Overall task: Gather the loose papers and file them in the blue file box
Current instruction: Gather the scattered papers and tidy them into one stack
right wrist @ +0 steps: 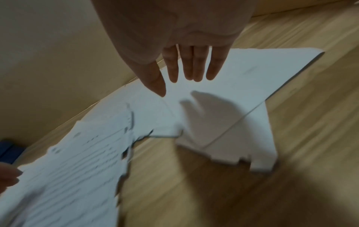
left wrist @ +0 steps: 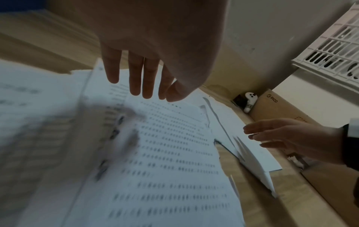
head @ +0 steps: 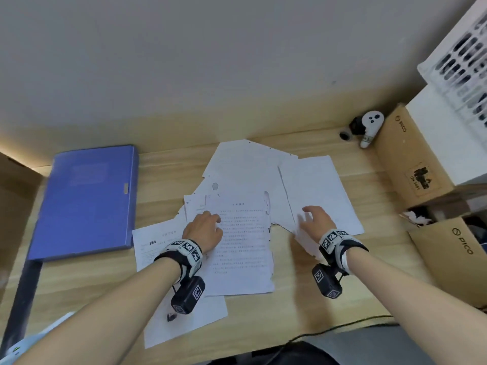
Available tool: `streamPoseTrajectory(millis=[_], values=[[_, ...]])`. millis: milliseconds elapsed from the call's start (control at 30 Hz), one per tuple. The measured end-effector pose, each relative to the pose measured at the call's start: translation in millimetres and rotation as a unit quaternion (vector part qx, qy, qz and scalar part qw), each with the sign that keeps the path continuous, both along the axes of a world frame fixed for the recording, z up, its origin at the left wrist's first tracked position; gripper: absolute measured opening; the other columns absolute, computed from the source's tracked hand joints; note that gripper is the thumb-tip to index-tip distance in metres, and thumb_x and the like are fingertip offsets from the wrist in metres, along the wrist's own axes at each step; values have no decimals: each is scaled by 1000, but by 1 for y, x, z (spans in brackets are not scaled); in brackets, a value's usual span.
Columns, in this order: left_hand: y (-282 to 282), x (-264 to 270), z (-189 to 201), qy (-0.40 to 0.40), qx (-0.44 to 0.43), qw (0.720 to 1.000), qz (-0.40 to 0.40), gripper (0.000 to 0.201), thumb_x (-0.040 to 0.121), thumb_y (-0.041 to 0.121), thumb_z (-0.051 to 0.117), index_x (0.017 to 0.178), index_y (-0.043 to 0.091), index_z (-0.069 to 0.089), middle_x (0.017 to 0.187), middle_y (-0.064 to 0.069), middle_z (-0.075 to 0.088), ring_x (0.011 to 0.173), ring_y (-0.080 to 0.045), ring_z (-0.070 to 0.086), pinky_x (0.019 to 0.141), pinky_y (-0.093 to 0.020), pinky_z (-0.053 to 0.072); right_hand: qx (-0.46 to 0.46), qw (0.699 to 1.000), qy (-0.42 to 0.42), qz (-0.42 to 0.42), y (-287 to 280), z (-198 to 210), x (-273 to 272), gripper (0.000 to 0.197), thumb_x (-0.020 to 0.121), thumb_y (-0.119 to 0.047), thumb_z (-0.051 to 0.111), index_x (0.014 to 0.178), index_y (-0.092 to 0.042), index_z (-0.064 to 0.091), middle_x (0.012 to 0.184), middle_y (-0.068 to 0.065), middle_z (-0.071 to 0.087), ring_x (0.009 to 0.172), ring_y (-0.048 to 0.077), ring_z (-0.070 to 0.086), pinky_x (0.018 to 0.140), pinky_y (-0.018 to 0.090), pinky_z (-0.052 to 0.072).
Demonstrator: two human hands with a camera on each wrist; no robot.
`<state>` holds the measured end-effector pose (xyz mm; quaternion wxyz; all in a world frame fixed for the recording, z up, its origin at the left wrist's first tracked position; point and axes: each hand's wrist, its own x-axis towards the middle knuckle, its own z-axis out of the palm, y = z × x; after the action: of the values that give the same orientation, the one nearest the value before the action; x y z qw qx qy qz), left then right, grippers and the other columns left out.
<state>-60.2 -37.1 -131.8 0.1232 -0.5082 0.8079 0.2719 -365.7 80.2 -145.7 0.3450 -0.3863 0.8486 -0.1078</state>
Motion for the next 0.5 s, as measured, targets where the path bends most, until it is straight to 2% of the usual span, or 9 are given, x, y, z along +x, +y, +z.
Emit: streamPoseTrajectory(millis=[100, 267, 400, 433, 500], values=[[-28, -41, 3, -3, -4, 1000, -24, 40, 95, 26, 42, 133, 20, 53, 134, -4, 51, 123, -24, 48, 96, -38, 45, 10, 1000, 12, -28, -14, -7, -47, 53, 86, -21, 62, 137, -16, 48, 145, 6, 44, 131, 26, 46, 107, 38, 38], [-76, -109, 0, -19, -9, 998, -60, 40, 95, 24, 42, 133, 20, 53, 136, -4, 49, 124, -25, 47, 96, -40, 45, 15, 996, 40, -80, -42, -17, -115, 64, 77, -22, 74, 135, -9, 49, 141, 15, 47, 129, 31, 47, 105, 37, 38], [-109, -161, -8, -37, -7, 994, -106, 35, 95, 23, 42, 127, 18, 57, 138, -5, 50, 123, -28, 48, 94, -41, 45, 14, 989, 69, -129, -56, -28, -148, 56, 62, -32, 79, 109, -10, 59, 118, 14, 59, 109, 35, 55, 88, 41, 50], [-115, -173, -12, -40, -8, 992, -116, 34, 94, 22, 42, 124, 16, 58, 138, -5, 50, 121, -29, 49, 93, -41, 45, 11, 988, 74, -137, -57, -32, -153, 57, 61, -31, 80, 109, -10, 59, 117, 13, 58, 109, 35, 54, 88, 41, 50], [-126, -195, -19, -49, -9, 990, -134, 39, 92, 18, 44, 129, 17, 53, 141, -5, 46, 123, -29, 48, 94, -41, 45, 6, 986, 61, -156, -56, -39, -161, 56, 63, -28, 83, 111, -11, 59, 111, 11, 60, 107, 33, 55, 89, 41, 50]])
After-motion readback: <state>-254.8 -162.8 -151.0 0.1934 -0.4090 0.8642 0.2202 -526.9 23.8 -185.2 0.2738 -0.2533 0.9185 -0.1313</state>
